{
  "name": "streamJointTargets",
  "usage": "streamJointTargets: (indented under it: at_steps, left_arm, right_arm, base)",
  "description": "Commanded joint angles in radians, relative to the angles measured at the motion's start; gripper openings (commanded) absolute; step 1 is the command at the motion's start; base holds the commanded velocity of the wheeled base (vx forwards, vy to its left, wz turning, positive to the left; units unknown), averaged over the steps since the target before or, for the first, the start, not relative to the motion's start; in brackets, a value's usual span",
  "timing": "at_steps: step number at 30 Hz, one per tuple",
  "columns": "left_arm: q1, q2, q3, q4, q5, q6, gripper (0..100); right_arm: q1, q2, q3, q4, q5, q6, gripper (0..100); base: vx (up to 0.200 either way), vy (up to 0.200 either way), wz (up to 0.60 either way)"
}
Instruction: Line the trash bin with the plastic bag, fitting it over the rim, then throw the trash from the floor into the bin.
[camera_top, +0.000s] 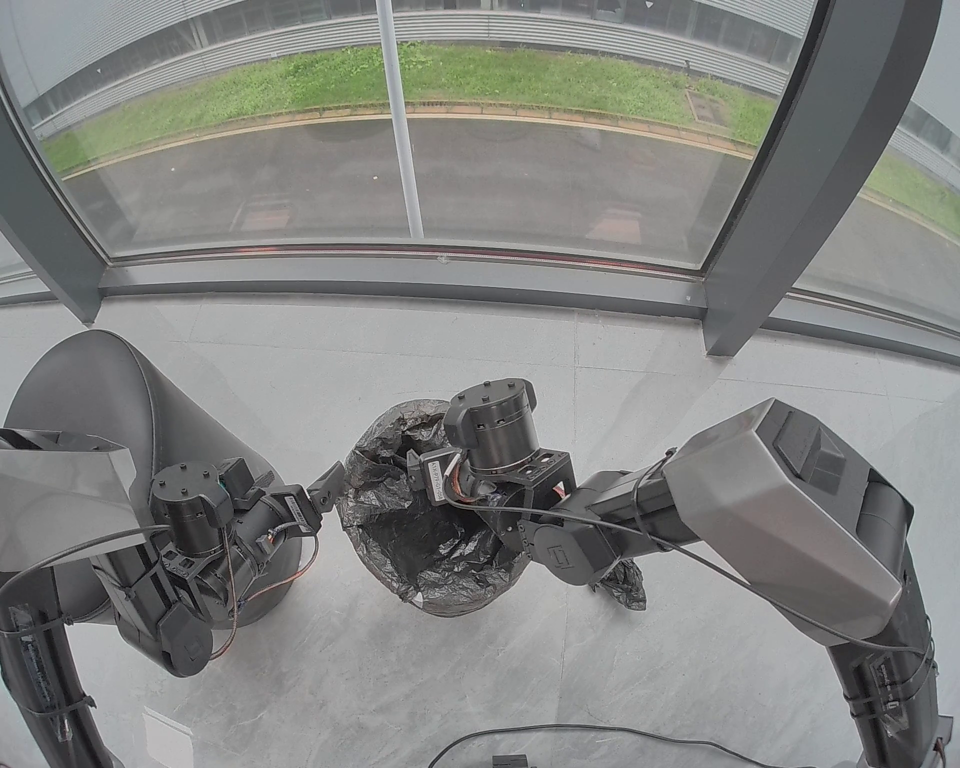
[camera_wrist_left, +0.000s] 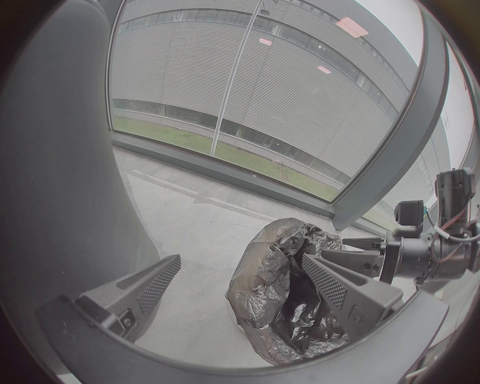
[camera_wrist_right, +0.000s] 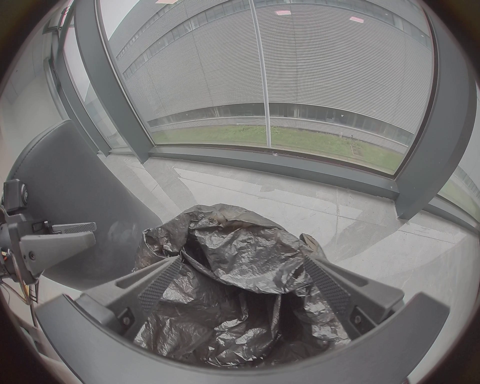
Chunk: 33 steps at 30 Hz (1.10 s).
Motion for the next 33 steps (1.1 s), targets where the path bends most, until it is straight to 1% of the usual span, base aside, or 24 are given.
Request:
streamJointTargets:
  at_steps: [1, 8, 15, 16, 18, 19, 22, 29, 33]
  left_arm:
    - [0.003, -0.041, 0.021, -0.003, -0.001, -0.041, 100]
    - [0.012, -0.078, 0.035, -0.003, -0.001, -0.049, 100]
    - [0.034, -0.076, 0.038, -0.003, -0.002, -0.047, 100]
    - [0.041, -0.078, 0.038, -0.003, -0.002, -0.047, 100]
    - [0.043, -0.078, 0.038, -0.003, -0.002, -0.047, 100]
    - [0.043, -0.075, 0.039, -0.003, -0.002, -0.049, 100]
    - [0.043, -0.072, 0.039, -0.003, -0.002, -0.049, 100]
    - [0.044, -0.076, 0.039, -0.003, -0.002, -0.049, 100]
    - [0.043, -0.073, 0.041, -0.003, -0.002, -0.05, 100]
  right_arm:
    - [0.017, 0.047, -0.064, 0.002, -0.001, -0.003, 100]
    - [0.034, 0.098, -0.116, 0.004, -0.001, -0.009, 100]
    - [0.046, 0.179, -0.211, 0.004, -0.009, -0.045, 100]
    - [0.042, 0.223, -0.286, 0.005, -0.035, -0.057, 100]
    - [0.04, 0.239, -0.311, 0.008, -0.041, -0.058, 100]
    - [0.037, 0.268, -0.353, 0.05, -0.052, -0.057, 100]
    - [0.034, 0.286, -0.353, 0.086, -0.052, -0.055, 100]
    - [0.034, 0.314, -0.353, 0.116, -0.052, -0.057, 100]
    - [0.019, 0.332, -0.353, 0.116, -0.054, -0.057, 100]
  base:
    - [0.0, 0.0, 0.0]
    - [0.0, 0.0, 0.0]
    - [0.0, 0.0, 0.0]
    - [0.0, 0.0, 0.0]
    - [0.0, 0.0, 0.0]
    - [0.0, 0.0, 0.0]
    - [0.0, 0.0, 0.0]
    - [0.0, 0.0, 0.0]
    - [0.0, 0.0, 0.0]
